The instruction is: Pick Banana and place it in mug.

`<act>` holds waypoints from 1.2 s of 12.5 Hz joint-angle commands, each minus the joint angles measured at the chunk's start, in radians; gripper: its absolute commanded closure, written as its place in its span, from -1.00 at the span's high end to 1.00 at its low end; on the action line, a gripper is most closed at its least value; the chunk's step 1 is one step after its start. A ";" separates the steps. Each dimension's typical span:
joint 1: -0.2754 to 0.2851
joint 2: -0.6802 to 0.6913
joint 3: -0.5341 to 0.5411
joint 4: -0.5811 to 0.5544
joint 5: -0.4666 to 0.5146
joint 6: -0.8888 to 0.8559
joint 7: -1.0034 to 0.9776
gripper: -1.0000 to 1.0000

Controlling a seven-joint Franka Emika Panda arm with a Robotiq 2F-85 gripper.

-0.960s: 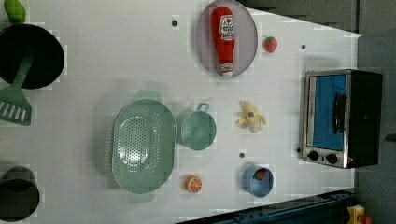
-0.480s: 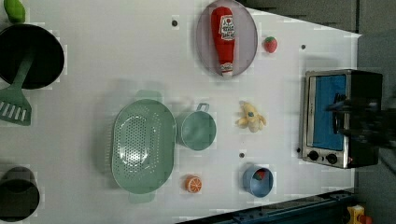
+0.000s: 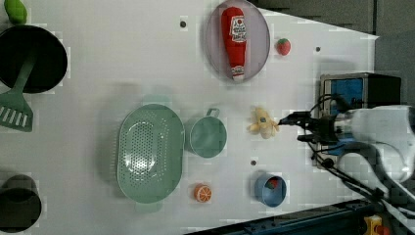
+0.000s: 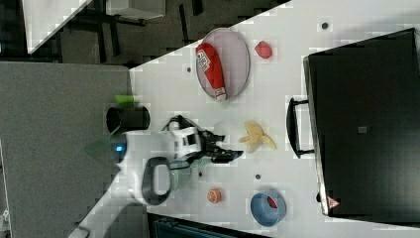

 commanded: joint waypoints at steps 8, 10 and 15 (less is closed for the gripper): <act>-0.009 0.267 0.018 -0.002 -0.005 0.338 -0.097 1.00; -0.010 0.275 0.024 -0.003 -0.005 0.340 -0.097 0.90; -0.012 0.274 0.025 -0.004 -0.005 0.341 -0.097 -0.34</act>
